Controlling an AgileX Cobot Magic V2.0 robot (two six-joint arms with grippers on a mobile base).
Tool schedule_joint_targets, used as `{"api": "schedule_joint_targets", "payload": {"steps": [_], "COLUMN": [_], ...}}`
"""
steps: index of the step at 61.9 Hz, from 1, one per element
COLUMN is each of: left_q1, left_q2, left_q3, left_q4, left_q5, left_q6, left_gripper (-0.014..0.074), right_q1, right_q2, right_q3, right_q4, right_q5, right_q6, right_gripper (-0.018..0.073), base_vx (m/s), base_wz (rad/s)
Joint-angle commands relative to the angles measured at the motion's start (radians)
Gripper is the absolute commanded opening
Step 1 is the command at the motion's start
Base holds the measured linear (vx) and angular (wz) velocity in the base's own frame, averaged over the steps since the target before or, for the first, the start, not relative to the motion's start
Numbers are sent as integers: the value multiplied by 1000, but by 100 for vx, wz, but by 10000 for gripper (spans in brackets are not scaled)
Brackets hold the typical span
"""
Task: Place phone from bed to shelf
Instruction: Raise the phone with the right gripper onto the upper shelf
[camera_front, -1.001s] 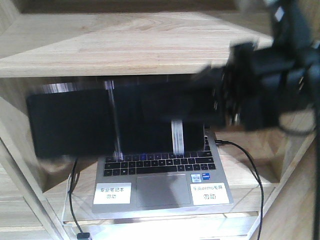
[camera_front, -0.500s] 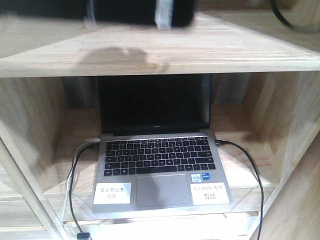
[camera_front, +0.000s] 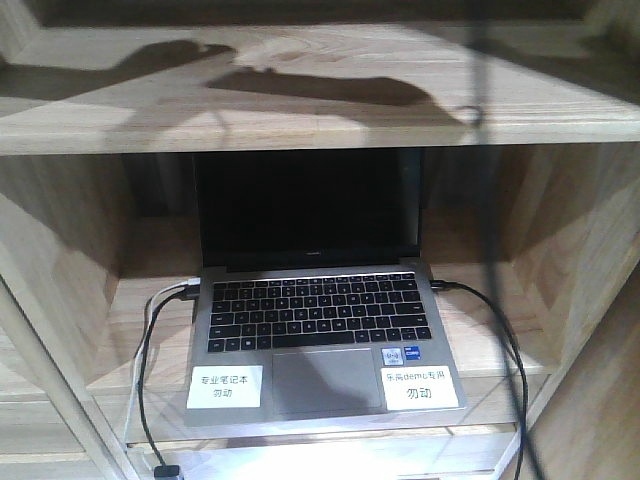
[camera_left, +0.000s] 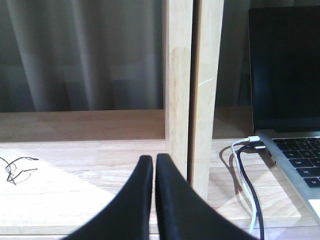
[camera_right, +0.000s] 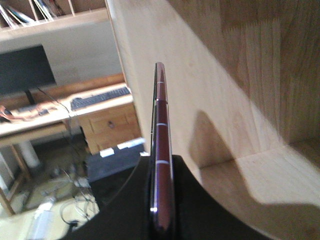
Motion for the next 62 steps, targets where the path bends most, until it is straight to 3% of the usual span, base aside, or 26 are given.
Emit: {"api": "schedule_joint_targets", "payload": {"steps": [1,21,49,62], "left_q1": [0,0,0,0], "left_q2": [-7,-7,-7,-7], "left_q3": [7,7,7,7], "left_q4": [-9,-9,-9,-9], "left_q5": [-73,-73,-73,-73], "left_q6": [0,0,0,0], "left_gripper": [1,1,1,1], "right_q1": [14,14,14,14], "right_q2": [-5,79,172,189], "right_q3": [-63,-66,-66,-66], "right_q4": [17,-7,-11,-62], "right_q5": [-91,-190,-213,-215], "right_q6": [17,27,19,19], "right_gripper": [-2,-2,-2,-2], "base_vx": [0,0,0,0], "base_wz": [0,0,0,0]}}
